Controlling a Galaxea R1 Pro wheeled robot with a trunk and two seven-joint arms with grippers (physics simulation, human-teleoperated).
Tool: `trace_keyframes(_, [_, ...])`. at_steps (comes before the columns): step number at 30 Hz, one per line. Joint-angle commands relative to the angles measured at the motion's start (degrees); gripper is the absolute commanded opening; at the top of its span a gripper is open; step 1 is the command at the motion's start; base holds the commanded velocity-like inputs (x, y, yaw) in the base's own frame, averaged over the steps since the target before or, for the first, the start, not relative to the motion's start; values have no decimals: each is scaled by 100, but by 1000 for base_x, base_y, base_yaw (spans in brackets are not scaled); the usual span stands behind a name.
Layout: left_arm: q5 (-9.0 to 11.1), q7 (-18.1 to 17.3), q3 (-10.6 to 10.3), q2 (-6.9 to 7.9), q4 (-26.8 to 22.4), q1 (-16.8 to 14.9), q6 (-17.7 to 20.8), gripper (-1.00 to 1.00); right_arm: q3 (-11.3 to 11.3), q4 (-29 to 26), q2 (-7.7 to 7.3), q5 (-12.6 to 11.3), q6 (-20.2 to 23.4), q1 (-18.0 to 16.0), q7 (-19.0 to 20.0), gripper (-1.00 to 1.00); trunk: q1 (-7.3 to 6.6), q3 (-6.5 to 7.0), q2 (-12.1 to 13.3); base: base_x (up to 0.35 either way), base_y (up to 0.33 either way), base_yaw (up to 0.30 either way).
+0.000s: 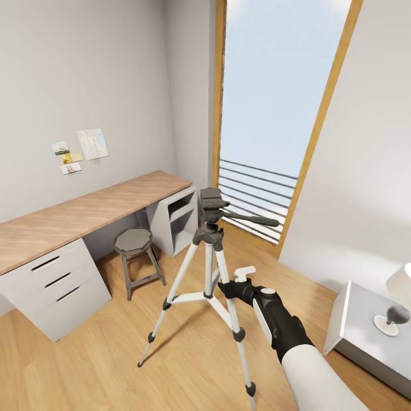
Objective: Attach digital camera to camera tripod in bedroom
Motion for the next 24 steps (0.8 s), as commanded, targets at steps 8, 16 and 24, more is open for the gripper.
trace_keyframes(8, [43, 1, -48, -1, 2, -4, 1, -100, -6, -29, -12, 55, -73, -5, 33, -100, 3, -11, -12, 0, 0, 0])
trace_keyframes(16, [44, 1, -49, 7, 2, -4, 1, -100, 6, -29, -40, 92, -195, -1, 37, -100, 3, -11, -12, 0, 0, 0])
trace_keyframes(24, [-20, -9, -76, 35, -66, -4, 1, -100, 8, -8, -54, 93, -201, 1, 35, -100, 3, -11, -12, 0, 0, 0])
